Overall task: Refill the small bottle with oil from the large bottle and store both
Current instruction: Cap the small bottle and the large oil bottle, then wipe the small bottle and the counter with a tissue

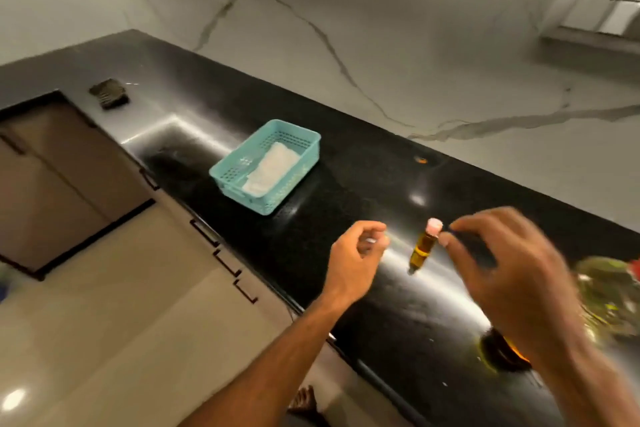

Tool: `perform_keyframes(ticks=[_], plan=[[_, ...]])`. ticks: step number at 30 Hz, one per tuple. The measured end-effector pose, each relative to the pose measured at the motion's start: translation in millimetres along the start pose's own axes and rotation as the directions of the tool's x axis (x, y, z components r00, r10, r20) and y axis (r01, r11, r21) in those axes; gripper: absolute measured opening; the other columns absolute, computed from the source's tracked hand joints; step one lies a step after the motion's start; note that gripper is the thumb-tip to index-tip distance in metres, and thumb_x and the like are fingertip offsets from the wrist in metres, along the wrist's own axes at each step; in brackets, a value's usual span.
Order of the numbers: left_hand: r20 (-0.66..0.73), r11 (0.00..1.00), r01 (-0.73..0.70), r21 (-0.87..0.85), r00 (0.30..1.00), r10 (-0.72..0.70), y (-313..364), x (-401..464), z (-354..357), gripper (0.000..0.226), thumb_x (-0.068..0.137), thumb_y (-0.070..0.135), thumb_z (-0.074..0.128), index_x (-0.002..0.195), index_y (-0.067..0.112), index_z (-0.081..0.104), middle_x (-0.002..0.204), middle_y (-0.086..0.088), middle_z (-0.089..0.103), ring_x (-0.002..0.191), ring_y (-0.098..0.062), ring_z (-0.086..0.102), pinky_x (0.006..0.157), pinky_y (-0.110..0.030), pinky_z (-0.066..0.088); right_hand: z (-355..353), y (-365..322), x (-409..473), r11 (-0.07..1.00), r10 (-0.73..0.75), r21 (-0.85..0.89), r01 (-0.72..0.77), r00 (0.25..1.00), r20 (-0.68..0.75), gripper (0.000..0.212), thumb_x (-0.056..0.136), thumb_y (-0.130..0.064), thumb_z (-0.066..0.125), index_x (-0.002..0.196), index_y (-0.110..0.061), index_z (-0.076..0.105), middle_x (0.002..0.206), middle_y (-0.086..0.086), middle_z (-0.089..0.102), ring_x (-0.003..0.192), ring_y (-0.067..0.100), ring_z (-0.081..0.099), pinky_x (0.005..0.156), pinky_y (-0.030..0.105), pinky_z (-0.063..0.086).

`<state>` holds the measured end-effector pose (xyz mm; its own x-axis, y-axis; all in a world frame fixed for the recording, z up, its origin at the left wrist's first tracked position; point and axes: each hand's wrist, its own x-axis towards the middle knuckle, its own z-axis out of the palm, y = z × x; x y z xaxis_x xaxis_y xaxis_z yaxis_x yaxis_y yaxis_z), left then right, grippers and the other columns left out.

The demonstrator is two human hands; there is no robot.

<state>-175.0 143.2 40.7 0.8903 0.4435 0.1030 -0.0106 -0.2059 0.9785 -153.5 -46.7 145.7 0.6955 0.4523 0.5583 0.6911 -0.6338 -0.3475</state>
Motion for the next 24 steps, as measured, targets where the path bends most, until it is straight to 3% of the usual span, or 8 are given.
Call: perform_keyframes(ticks=[4, 6, 9, 11, 17, 21, 22, 24], plan=[[-0.236, 0.976, 0.176, -0.131, 0.95, -0.203, -32, 21, -63, 0.012, 0.091, 0.01, 0.061, 0.09, 0.022, 0.064, 0.078, -0.004, 0.07, 0.057, -0.005, 0.065, 0.056, -0.021, 0.05, 77, -30, 10, 0.968, 0.091, 0.207, -0.142, 0.966, 0.241, 0.005, 0.083, -0.028, 0.073, 0.082, -0.026, 0.068, 0.083, -0.012, 0.063, 0.075, 0.005, 0.059, 0.068, 0.021, 0.047], [-0.359, 0.948, 0.216, -0.235, 0.887, -0.291, -40, 39, -95, 0.01, 0.093, 0.014, 0.059, 0.088, 0.021, 0.061, 0.074, -0.003, 0.068, 0.054, -0.007, 0.064, 0.051, -0.019, 0.049, 112, -39, 24, 0.909, 0.145, 0.325, -0.261, 0.929, 0.34, 0.013, 0.083, -0.025, 0.074, 0.076, -0.032, 0.066, 0.075, -0.01, 0.065, 0.07, 0.003, 0.06, 0.064, 0.015, 0.044], [-0.474, 0.921, 0.221, -0.32, 0.805, -0.357, -49, 68, -139, 0.004, 0.094, 0.019, 0.058, 0.091, 0.019, 0.058, 0.075, -0.004, 0.067, 0.055, -0.01, 0.063, 0.049, -0.02, 0.05, 163, -49, 61, 0.812, 0.201, 0.421, -0.404, 0.871, 0.448, 0.011, 0.085, -0.027, 0.072, 0.074, -0.029, 0.068, 0.068, -0.008, 0.069, 0.062, 0.0, 0.061, 0.059, 0.017, 0.046], [-0.522, 0.929, 0.209, -0.306, 0.779, -0.347, -53, 85, -160, 0.004, 0.094, 0.019, 0.059, 0.091, 0.018, 0.057, 0.074, -0.005, 0.066, 0.052, -0.007, 0.062, 0.048, -0.02, 0.05, 196, -53, 96, 0.765, 0.237, 0.447, -0.464, 0.848, 0.474, 0.007, 0.085, -0.027, 0.071, 0.078, -0.025, 0.071, 0.07, -0.006, 0.071, 0.065, 0.004, 0.064, 0.065, 0.026, 0.052], [-0.553, 0.92, 0.293, -0.26, 0.736, -0.391, -77, 125, -191, 0.012, 0.091, 0.026, 0.064, 0.088, 0.019, 0.055, 0.081, -0.008, 0.066, 0.053, -0.011, 0.063, 0.057, -0.031, 0.056, 302, -81, 218, 0.762, 0.309, 0.377, -0.527, 0.807, 0.503, 0.014, 0.085, -0.031, 0.067, 0.082, -0.017, 0.067, 0.084, 0.005, 0.072, 0.078, 0.022, 0.07, 0.073, 0.044, 0.059], [-0.574, 0.883, 0.381, -0.272, 0.672, -0.467, -95, 140, -199, 0.021, 0.087, 0.032, 0.067, 0.089, 0.018, 0.052, 0.09, -0.011, 0.067, 0.078, -0.03, 0.069, 0.072, -0.047, 0.059, 371, -102, 261, 0.863, 0.316, 0.19, -0.467, 0.795, 0.518, 0.025, 0.087, -0.033, 0.064, 0.074, -0.013, 0.057, 0.089, 0.01, 0.071, 0.081, 0.026, 0.068, 0.074, 0.038, 0.055], [-0.578, 0.879, 0.399, -0.259, 0.665, -0.473, -99, 144, -202, 0.022, 0.086, 0.034, 0.068, 0.088, 0.02, 0.051, 0.088, -0.008, 0.067, 0.078, -0.031, 0.069, 0.073, -0.048, 0.059, 387, -105, 266, 0.894, 0.307, 0.12, -0.431, 0.786, 0.537, 0.028, 0.088, -0.037, 0.063, 0.076, -0.012, 0.056, 0.088, 0.01, 0.069, 0.081, 0.026, 0.066, 0.071, 0.034, 0.053], [-0.572, 0.873, 0.437, -0.217, 0.667, -0.477, -103, 148, -207, 0.025, 0.084, 0.037, 0.068, 0.086, 0.023, 0.047, 0.085, -0.003, 0.066, 0.075, -0.029, 0.07, 0.07, -0.046, 0.059, 413, -108, 269, 0.928, 0.302, 0.002, -0.373, 0.755, 0.582, 0.041, 0.088, -0.045, 0.061, 0.102, -0.006, 0.06, 0.098, 0.013, 0.066, 0.09, 0.029, 0.066, 0.075, 0.035, 0.05]])
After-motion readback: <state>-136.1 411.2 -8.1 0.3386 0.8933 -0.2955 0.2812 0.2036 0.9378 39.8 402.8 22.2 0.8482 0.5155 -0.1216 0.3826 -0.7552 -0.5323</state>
